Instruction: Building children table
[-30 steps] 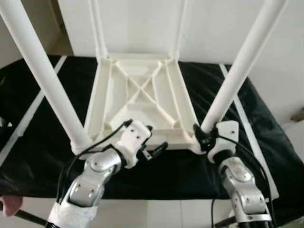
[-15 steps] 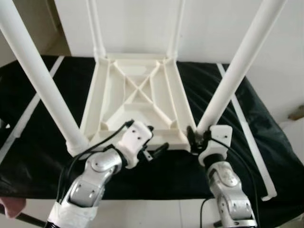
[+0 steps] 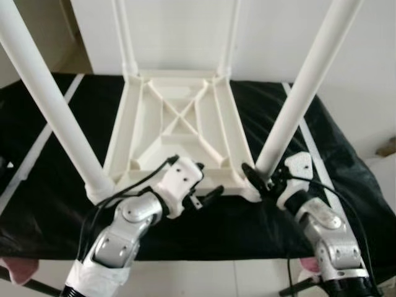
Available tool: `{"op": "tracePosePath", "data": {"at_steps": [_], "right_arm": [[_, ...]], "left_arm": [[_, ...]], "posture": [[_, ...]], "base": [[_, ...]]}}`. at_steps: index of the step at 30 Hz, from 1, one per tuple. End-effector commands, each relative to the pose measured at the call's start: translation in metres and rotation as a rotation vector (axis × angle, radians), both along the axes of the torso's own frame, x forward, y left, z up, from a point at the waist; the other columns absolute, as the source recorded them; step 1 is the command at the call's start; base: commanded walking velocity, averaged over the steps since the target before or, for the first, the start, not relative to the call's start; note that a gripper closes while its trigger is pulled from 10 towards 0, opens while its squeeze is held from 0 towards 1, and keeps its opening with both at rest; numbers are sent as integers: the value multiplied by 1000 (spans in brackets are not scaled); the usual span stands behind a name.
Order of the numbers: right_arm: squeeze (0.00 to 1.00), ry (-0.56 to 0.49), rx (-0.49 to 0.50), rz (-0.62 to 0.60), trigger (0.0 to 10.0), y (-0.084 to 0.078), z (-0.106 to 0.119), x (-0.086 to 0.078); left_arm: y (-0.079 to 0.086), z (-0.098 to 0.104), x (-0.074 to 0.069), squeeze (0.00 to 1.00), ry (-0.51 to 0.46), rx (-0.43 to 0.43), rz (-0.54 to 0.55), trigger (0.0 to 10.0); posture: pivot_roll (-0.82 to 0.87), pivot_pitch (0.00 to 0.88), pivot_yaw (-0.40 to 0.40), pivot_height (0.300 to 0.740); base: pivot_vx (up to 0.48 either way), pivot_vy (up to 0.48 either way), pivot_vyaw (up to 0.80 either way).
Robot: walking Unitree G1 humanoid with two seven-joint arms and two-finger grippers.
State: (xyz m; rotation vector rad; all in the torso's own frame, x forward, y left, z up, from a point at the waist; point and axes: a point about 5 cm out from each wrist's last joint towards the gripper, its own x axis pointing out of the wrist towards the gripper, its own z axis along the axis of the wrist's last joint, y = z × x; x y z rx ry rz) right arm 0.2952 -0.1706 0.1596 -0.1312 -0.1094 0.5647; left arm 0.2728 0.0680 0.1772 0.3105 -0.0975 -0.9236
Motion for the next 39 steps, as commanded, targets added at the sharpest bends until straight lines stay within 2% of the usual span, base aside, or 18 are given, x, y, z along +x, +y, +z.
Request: {"op": "tracePosePath", "data": {"at_steps": [1, 5, 6, 7, 8, 9, 21, 22, 24, 25, 27, 30, 31, 32, 39], "right_arm": [[0, 12, -28, 20, 10000, -6, -3, 5], [0, 25, -31, 34, 10000, -7, -6, 8], [0, 29, -42, 41, 9490, -8, -7, 8], [0, 32, -50, 46, 9490, -8, -9, 9], [0, 39, -49, 55, 3922, -9, -10, 9], [0, 42, -48, 62, 0, -10, -11, 10], [0, 51, -8, 36, 0, -14, -15, 9], [0, 50, -3, -1, 3686, -14, -15, 8], [0, 49, -1, -25, 3686, -15, -15, 8], [0, 54, 7, -60, 10000, -15, -16, 7], [0, 54, 7, -60, 10000, -15, -16, 7], [0, 34, 71, -139, 10000, -5, -13, -1], [0, 31, 75, -193, 10000, -1, -15, -5], [0, 31, 75, -193, 10000, -1, -15, -5], [0, 66, 94, -512, 10000, 7, -28, -17]], "left_arm": [[-3, -4, -1, 0, 6, 15, -8, 10000], [-4, -4, -2, 0, 6, 11, -12, 10000], [-4, -4, -2, 0, 6, 11, -12, 10000], [-4, -4, -3, 0, 6, 10, -13, 10000], [-4, -5, -3, 0, 6, 10, -12, 10000], [-4, -5, -3, 0, 6, 10, -11, 10000], [-5, -7, -5, 0, 5, 13, -21, 10000], [-6, -7, -5, 0, 7, 13, -24, 10000], [-6, -8, -5, 0, 8, 13, -26, 10000], [-6, -8, -6, 0, 9, 13, -28, 10000], [-6, -8, -6, 0, 9, 13, -28, 10000], [-6, -9, -7, 0, 11, 21, -33, 10000], [-6, -10, -8, 0, 19, 13, -30, 10000], [-6, -10, -8, 0, 19, 13, -30, 10000], [-9, -11, -13, 0, 30, 4, -46, 10000]], "posture": [[-84, 91, -4, 740], [-80, 91, -8, 740], [-77, 89, -9, 740], [-76, 89, -10, 740], [-73, 89, -15, 740], [-73, 89, -15, 740], [-79, 77, -21, 740], [-81, 77, -22, 740], [-81, 77, -22, 740], [-83, 81, -23, 740], [-83, 81, -23, 740], [-82, 91, -24, 740], [-89, 96, -23, 740], [-89, 96, -23, 740], [-93, 106, -28, 740]], "base": [[0, 0, 0], [0, 0, 0], [0, 0, 0], [0, 0, 0], [0, 0, 0], [0, 0, 0], [0, 0, 0], [0, 0, 0], [0, 0, 0], [0, 0, 0], [0, 0, 0], [0, 0, 0], [0, 0, 0], [0, 0, 0], [0, 0, 0]]}}
